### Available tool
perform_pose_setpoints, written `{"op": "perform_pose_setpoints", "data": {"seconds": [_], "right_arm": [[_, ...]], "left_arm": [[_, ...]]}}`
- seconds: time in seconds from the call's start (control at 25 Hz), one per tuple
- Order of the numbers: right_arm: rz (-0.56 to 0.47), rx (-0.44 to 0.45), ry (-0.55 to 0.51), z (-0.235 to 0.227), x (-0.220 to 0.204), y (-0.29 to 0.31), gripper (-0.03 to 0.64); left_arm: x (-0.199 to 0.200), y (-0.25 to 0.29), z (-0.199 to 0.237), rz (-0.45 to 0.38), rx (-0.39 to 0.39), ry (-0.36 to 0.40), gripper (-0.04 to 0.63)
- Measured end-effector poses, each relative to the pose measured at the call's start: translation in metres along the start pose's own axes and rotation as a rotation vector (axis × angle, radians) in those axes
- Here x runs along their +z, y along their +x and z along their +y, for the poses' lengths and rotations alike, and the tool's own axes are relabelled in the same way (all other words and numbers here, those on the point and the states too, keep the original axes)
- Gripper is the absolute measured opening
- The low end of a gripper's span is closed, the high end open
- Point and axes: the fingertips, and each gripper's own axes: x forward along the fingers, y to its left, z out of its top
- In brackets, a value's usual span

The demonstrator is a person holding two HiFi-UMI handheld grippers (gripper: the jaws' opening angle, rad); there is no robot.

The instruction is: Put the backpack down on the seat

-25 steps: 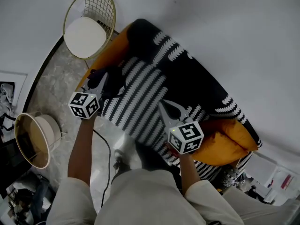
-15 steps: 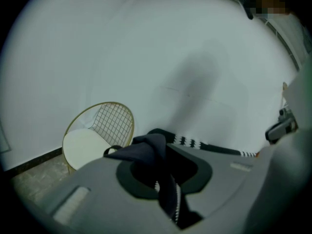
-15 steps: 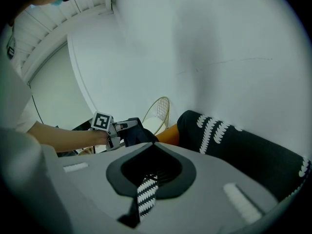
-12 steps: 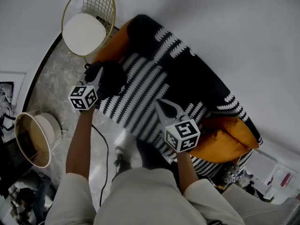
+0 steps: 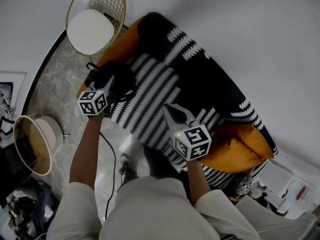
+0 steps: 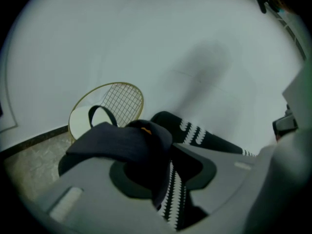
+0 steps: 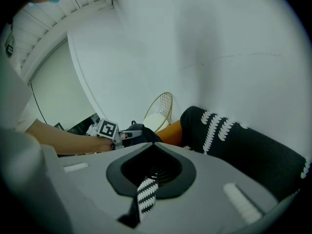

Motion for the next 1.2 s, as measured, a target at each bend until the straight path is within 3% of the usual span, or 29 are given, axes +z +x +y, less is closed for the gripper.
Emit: {"op": "perform_pose_setpoints", "data": {"seconds": [0.2, 0.44, 0.68, 0.92, 1.2], "right_arm": [[0.003, -0.010, 0.006, -0.001, -0.004, 0.001, 0.006], [-0.001, -0.021, 0.002, 0.009, -0.015, -0.012, 0.006], [-0.007, -0.026, -0.001, 0.023, -0.024, -0.022, 0.006], [-0.031, -0.046, -0.018, 0.038, -0.023, -0.030, 0.006], [-0.047, -0.056, -0.011, 0.062, -0.034, -0.046, 0.006]], "left_arm": [[-0.029, -0.008, 0.018, 0.023, 0.038, -0.099, 0.155], [-0.068, -0.030, 0.028, 0.070, 0.063, -0.141, 0.196], [-0.096, -0.054, 0.038, 0.077, 0.121, -0.209, 0.282], [-0.130, -0.084, 0.056, 0.136, 0.199, -0.214, 0.294], [-0.149, -0.128, 0.055, 0.129, 0.205, -0.211, 0.288]]}}
